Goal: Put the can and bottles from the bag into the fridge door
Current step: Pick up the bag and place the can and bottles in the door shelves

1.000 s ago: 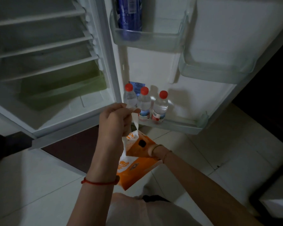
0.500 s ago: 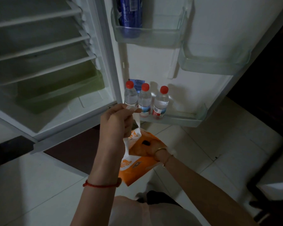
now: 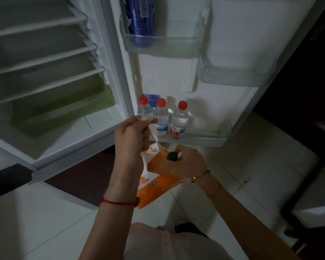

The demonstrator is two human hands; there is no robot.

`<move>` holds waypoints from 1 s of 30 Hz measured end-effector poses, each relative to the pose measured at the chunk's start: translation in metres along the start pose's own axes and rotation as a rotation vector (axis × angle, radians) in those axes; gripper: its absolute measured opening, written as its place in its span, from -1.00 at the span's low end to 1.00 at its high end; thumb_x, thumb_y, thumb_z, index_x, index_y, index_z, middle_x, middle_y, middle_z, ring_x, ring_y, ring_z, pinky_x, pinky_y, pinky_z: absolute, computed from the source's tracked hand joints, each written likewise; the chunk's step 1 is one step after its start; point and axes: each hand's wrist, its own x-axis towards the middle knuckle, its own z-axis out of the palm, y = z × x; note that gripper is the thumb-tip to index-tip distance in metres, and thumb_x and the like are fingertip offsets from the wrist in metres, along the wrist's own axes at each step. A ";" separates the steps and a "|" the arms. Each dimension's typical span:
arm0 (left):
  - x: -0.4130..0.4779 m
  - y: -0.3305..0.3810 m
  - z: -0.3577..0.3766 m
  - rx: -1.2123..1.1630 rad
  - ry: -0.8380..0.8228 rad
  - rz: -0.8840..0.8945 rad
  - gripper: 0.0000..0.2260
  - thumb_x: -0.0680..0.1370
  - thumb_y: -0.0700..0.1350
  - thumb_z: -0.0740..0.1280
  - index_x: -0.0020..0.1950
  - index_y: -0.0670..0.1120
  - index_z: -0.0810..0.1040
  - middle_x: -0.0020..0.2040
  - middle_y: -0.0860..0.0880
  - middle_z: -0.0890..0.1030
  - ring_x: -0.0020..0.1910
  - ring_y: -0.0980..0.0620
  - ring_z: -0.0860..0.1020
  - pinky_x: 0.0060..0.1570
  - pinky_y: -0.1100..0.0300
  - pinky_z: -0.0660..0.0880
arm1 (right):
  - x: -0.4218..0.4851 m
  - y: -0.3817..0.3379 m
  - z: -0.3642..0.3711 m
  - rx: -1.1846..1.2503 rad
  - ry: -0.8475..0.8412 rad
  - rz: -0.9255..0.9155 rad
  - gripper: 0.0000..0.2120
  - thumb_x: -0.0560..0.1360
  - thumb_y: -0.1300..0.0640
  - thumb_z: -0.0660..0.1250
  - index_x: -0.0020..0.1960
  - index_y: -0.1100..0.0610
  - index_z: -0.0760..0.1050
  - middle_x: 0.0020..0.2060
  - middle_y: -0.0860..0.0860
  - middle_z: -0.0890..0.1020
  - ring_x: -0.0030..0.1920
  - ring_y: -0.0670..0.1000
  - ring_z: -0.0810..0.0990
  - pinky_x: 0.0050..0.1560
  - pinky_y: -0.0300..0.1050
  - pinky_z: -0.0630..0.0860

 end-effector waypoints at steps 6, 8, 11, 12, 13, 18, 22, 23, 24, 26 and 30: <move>0.012 -0.001 0.010 -0.001 0.033 0.001 -0.80 0.56 -0.33 0.18 -0.02 -0.33 0.59 -0.59 0.10 0.22 -0.63 0.18 0.14 -0.63 0.36 0.11 | -0.001 0.011 -0.077 0.070 0.241 -0.013 -0.76 0.38 -0.04 0.48 -0.16 0.07 0.48 -0.36 -0.06 0.51 -0.33 -0.08 0.48 -0.32 -0.22 0.43; 0.016 -0.002 0.011 0.008 0.046 0.002 -0.81 0.55 -0.32 0.18 -0.05 -0.31 0.59 -0.61 0.11 0.22 -0.65 0.19 0.14 -0.64 0.37 0.10 | 0.003 0.018 -0.101 0.131 0.365 -0.008 -0.76 0.33 -0.04 0.50 -0.16 0.07 0.52 -0.35 0.02 0.62 -0.29 0.04 0.60 -0.26 -0.08 0.58; 0.021 -0.005 0.012 0.015 0.074 0.005 -0.82 0.54 -0.32 0.19 -0.06 -0.29 0.59 -0.61 0.12 0.22 -0.65 0.18 0.13 -0.65 0.37 0.10 | 0.006 0.023 -0.131 0.107 0.453 -0.015 -0.74 0.34 -0.02 0.50 -0.10 0.12 0.57 -0.31 0.10 0.67 -0.25 0.09 0.65 -0.20 -0.04 0.61; 0.023 -0.006 0.012 0.014 0.084 0.004 -0.82 0.54 -0.32 0.18 -0.06 -0.29 0.59 -0.61 0.11 0.22 -0.65 0.18 0.13 -0.65 0.37 0.10 | 0.009 0.026 -0.139 0.114 0.472 -0.015 -0.73 0.34 -0.03 0.49 -0.09 0.12 0.56 -0.31 0.11 0.68 -0.23 0.09 0.65 -0.18 -0.01 0.61; 0.024 -0.007 0.012 0.014 0.096 0.000 -0.81 0.54 -0.33 0.18 -0.06 -0.29 0.59 -0.61 0.11 0.22 -0.65 0.18 0.13 -0.65 0.37 0.10 | 0.013 0.030 -0.145 0.133 0.487 -0.020 -0.73 0.34 -0.03 0.48 -0.08 0.11 0.55 -0.30 0.11 0.68 -0.22 0.09 0.66 -0.16 0.03 0.62; 0.029 -0.009 0.012 0.005 0.119 -0.006 -0.78 0.55 -0.32 0.14 -0.07 -0.27 0.59 -0.61 0.11 0.21 -0.66 0.19 0.13 -0.65 0.38 0.08 | 0.036 0.043 -0.158 0.185 0.520 -0.066 -0.74 0.36 0.02 0.48 -0.06 0.12 0.51 -0.27 0.10 0.69 -0.20 0.09 0.68 -0.09 0.10 0.62; 0.022 -0.008 0.018 0.014 0.163 0.021 -0.78 0.54 -0.32 0.14 -0.05 -0.29 0.59 -0.57 0.09 0.21 -0.62 0.17 0.13 -0.61 0.31 0.05 | 0.056 0.046 -0.156 0.172 0.486 -0.092 -0.76 0.39 0.02 0.46 -0.05 0.11 0.49 -0.23 0.13 0.68 -0.16 0.12 0.67 -0.08 0.08 0.61; 0.020 -0.008 0.019 0.012 0.167 0.024 -0.79 0.55 -0.32 0.14 -0.05 -0.29 0.58 -0.57 0.08 0.21 -0.62 0.17 0.13 -0.60 0.31 0.05 | 0.062 0.047 -0.154 0.163 0.475 -0.094 -0.77 0.39 0.03 0.45 -0.05 0.09 0.49 -0.21 0.13 0.68 -0.16 0.12 0.67 -0.07 0.07 0.61; 0.019 -0.008 0.022 0.010 0.169 0.025 -0.79 0.55 -0.31 0.15 -0.04 -0.29 0.58 -0.57 0.08 0.21 -0.62 0.16 0.13 -0.60 0.31 0.05 | 0.069 0.048 -0.152 0.151 0.470 -0.096 -0.79 0.41 0.03 0.44 -0.04 0.08 0.50 -0.20 0.12 0.68 -0.15 0.11 0.67 -0.06 0.05 0.61; 0.019 -0.007 0.026 0.016 0.175 0.015 -0.80 0.55 -0.31 0.16 -0.05 -0.29 0.58 -0.57 0.08 0.22 -0.62 0.16 0.14 -0.61 0.31 0.07 | 0.080 0.048 -0.150 0.121 0.475 -0.101 -0.82 0.43 0.03 0.41 -0.01 0.06 0.53 -0.19 0.10 0.68 -0.13 0.08 0.66 -0.06 -0.06 0.58; 0.019 -0.007 0.036 0.045 0.176 0.009 -0.79 0.55 -0.31 0.14 -0.09 -0.26 0.57 -0.58 0.08 0.22 -0.64 0.17 0.15 -0.64 0.34 0.11 | 0.100 0.048 -0.146 0.111 0.458 -0.156 -0.81 0.45 0.03 0.38 0.03 0.07 0.55 -0.19 0.09 0.68 -0.14 0.08 0.65 -0.10 -0.09 0.57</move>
